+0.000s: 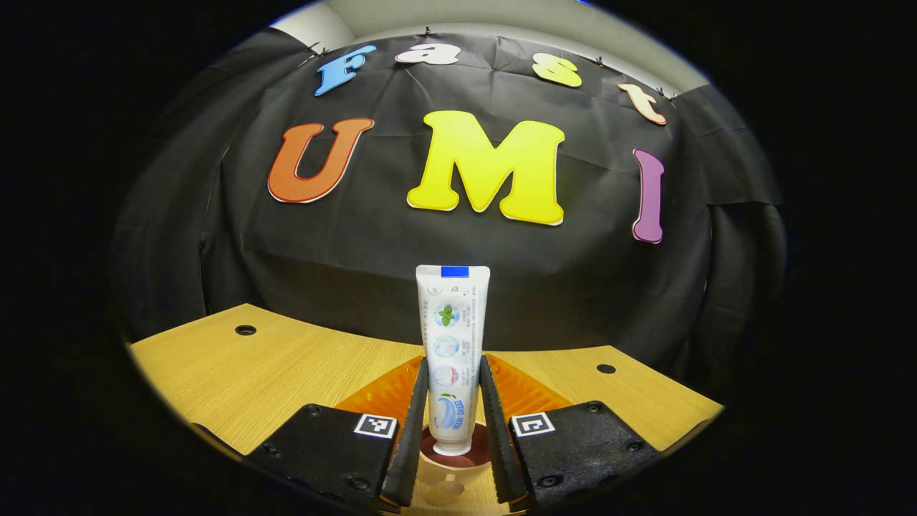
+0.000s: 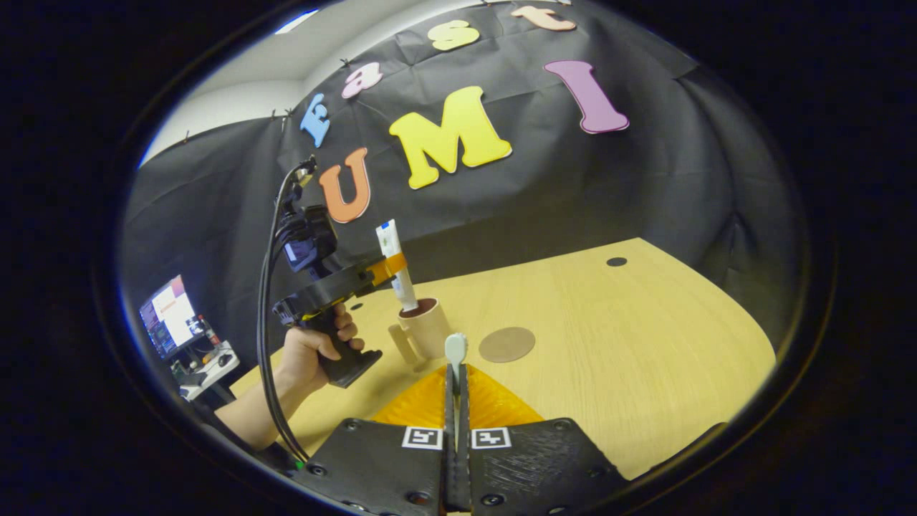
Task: Put the toothbrush and toothpaste on the desktop into the cup, then pick up the cup and place it on the coaster on the desktop.
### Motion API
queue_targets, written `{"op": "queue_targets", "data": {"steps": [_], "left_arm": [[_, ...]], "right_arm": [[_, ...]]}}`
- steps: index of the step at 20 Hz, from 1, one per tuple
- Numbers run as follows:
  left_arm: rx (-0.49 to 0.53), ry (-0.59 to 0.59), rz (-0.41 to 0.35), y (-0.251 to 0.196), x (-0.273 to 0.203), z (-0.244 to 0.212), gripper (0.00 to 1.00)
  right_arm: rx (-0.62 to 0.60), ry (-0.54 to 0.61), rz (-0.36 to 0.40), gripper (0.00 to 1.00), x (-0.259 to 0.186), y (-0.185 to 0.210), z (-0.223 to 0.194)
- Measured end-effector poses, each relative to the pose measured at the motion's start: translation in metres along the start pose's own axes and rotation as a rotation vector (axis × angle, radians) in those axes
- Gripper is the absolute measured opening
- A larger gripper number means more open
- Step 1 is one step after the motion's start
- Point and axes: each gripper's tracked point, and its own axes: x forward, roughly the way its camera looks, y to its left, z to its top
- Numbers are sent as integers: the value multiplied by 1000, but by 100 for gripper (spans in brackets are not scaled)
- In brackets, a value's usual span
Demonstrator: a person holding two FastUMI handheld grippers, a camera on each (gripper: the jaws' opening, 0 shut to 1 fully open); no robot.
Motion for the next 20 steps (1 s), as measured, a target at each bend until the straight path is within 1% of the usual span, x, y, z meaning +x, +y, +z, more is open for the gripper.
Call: {"op": "queue_targets", "data": {"steps": [4, 5, 6, 9, 10, 11, 12, 13, 14, 15, 18, 20], "left_arm": [[0, 2, -4, -2, 2, 0, 45], [1, 6, -4, -1, 1, -2, 51], [1, 10, -9, -2, 1, -2, 46], [2, -14, -17, -3, -2, 5, 47], [7, -27, -15, -2, -2, 10, 49], [17, -34, -1, 0, -2, 12, 54], [25, -37, 7, 3, -4, 13, 63], [31, -34, 9, 5, -5, 13, 71], [36, -30, 17, 8, -6, 12, 87], [32, -24, 33, 15, -11, 13, 100], [14, -33, 55, 28, -24, 16, 100], [19, -36, 71, 42, -36, 20, 100]], "right_arm": [[1, -2, -4, 0, -1, 0, 0], [1, -3, -6, 0, -1, -2, 0], [2, -4, -6, 0, -2, -2, 1], [5, -1, -8, 0, -3, -3, -1], [6, -1, -8, 0, -3, -3, -1], [5, 0, -6, 0, -2, -2, -1], [3, 0, -6, 0, -2, -1, -1], [-1, -1, -4, 0, -2, -1, -1], [-6, -3, -2, 0, -1, 1, 0], [-16, -5, 1, 0, 0, 3, 2], [-43, -17, 12, 0, 6, 10, 13], [-73, -43, 29, 0, 13, 21, 28]]}}
